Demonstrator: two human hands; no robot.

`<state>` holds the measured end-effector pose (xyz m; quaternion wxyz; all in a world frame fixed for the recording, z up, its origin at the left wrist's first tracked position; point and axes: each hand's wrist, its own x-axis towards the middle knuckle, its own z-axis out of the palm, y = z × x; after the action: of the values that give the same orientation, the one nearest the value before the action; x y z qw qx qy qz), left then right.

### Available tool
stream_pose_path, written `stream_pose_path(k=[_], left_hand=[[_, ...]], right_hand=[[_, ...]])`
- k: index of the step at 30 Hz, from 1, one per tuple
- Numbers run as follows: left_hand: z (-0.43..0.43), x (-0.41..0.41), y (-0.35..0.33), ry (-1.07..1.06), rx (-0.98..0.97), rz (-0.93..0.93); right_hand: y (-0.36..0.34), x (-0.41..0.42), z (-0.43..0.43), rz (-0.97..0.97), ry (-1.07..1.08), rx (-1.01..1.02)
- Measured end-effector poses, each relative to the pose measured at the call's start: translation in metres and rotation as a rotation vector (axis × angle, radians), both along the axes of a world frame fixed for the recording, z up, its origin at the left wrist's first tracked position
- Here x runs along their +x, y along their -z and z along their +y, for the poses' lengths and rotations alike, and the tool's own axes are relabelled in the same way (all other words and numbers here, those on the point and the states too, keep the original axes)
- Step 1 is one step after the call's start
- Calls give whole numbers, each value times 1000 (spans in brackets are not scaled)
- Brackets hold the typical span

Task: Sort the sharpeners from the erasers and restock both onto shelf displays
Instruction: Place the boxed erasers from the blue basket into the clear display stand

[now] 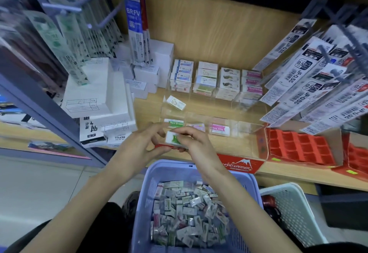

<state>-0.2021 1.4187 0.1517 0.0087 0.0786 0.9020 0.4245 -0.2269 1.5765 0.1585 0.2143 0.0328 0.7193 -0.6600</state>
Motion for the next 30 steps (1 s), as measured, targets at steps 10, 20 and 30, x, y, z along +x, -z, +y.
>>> stream_pose_path(k=[10,20,30], left_hand=[[-4,-10,7,-93,-30,-7],[-8,-7,27,-140,-20,-340],[-3,-7,25,-110,38,-321]], right_hand=[[20,-13,13,696,-257,607],[53,-48,-13,1005,-171,1191],[43,-54,-29,917,-217,1464]])
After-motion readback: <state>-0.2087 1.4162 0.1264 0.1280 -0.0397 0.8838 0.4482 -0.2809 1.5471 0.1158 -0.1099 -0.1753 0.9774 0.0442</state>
